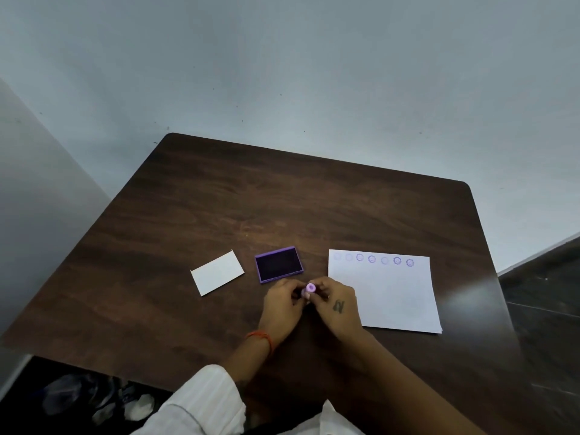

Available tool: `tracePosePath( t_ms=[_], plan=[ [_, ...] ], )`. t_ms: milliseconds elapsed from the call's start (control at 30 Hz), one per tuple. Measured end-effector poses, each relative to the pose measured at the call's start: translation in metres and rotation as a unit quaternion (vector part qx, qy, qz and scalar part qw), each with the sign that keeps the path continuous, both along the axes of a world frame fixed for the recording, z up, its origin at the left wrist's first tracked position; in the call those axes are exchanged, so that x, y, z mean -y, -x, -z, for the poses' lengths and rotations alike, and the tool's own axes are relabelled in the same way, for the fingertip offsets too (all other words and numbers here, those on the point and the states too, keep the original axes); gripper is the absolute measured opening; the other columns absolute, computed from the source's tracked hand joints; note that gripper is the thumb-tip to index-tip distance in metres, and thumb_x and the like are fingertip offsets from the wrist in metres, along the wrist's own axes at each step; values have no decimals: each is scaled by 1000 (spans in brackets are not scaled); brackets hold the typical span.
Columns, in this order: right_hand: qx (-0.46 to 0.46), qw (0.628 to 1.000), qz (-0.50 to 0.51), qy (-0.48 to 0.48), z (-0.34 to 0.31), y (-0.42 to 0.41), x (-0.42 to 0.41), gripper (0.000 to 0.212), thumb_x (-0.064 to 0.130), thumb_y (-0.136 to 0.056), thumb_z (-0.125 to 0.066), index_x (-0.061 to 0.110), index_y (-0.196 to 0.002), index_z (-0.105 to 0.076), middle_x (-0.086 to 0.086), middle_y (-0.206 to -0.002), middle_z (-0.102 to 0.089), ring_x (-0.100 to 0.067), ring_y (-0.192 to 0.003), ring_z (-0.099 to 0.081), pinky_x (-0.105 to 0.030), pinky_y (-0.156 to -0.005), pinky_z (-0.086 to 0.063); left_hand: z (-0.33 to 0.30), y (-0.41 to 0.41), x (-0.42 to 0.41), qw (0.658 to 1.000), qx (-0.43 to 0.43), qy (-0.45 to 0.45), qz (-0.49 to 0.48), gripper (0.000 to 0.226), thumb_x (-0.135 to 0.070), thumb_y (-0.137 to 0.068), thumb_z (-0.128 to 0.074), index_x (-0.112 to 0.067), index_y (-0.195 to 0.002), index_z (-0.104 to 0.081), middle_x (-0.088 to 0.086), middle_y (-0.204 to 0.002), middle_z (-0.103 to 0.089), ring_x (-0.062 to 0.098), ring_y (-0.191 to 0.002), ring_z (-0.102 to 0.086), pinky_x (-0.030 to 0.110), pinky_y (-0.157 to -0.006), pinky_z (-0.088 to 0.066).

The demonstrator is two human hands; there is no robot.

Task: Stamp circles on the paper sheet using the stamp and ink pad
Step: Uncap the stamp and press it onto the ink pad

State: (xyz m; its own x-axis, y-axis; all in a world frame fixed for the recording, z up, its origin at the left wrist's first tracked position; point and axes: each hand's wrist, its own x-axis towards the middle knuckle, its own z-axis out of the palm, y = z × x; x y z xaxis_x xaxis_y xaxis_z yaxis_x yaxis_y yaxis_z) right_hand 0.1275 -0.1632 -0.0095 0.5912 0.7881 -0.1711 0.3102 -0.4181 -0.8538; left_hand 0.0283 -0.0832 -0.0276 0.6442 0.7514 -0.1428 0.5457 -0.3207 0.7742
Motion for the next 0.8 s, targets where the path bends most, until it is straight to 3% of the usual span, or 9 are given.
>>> tracePosePath(
  t_ms=[133, 267, 367, 567, 667, 800],
  plan=[
    [-38, 999, 34, -20, -3, -2, 0, 13, 23, -81, -68, 17, -92, -71, -3, -90, -74, -13, -86, -67, -22, -76, -51, -5, 4, -1, 998, 47, 31, -18, 31, -17, -78, -70, -20, -108, -65, 0, -109, -67, 8, -96, -61, 6, -75, -42],
    [-71, 996, 48, -24, -3, -3, 1, 16, 25, -79, -70, 17, -94, -71, -3, -90, -74, -14, -86, -68, -29, -81, -55, -10, 7, -2, 998, 60, 21, -24, 27, -20, -75, -73, -21, -102, -68, -3, -100, -70, -3, -82, -58, -1, -69, -43],
    [-72, 995, 60, -35, -4, -4, 2, 14, 28, -76, -73, 19, -87, -71, 0, -84, -73, -12, -82, -67, -25, -75, -56, -14, 6, -1, 999, 47, -1, -19, 24, -23, -77, -72, -22, -100, -68, -4, -100, -68, -3, -82, -56, 5, -69, -41],
    [-105, 994, 27, -25, -8, -11, -1, 12, 18, -81, -68, 21, -93, -69, 2, -86, -69, -7, -82, -65, -7, -67, -48, -21, 6, -2, 998, 51, -33, -22, 29, -22, -75, -74, -17, -103, -68, 1, -102, -69, 7, -90, -60, 14, -79, -46],
    [-150, 988, 15, -31, -11, -16, -1, 15, 18, -81, -69, 24, -94, -66, 2, -88, -69, -13, -88, -67, -10, -67, -52, -23, 6, -4, 998, 37, -52, -9, 29, -21, -75, -73, -17, -103, -67, 1, -103, -68, 7, -91, -58, 13, -80, -43],
    [-167, 985, 41, -31, -13, -17, -3, 15, 26, -77, -72, 21, -88, -63, 0, -84, -69, -10, -72, -70, -12, -59, -54, -28, 2, -5, 997, 37, -68, -8, 24, -22, -77, -71, -19, -100, -67, 0, -99, -70, 6, -89, -59, 14, -81, -44]
  ],
)
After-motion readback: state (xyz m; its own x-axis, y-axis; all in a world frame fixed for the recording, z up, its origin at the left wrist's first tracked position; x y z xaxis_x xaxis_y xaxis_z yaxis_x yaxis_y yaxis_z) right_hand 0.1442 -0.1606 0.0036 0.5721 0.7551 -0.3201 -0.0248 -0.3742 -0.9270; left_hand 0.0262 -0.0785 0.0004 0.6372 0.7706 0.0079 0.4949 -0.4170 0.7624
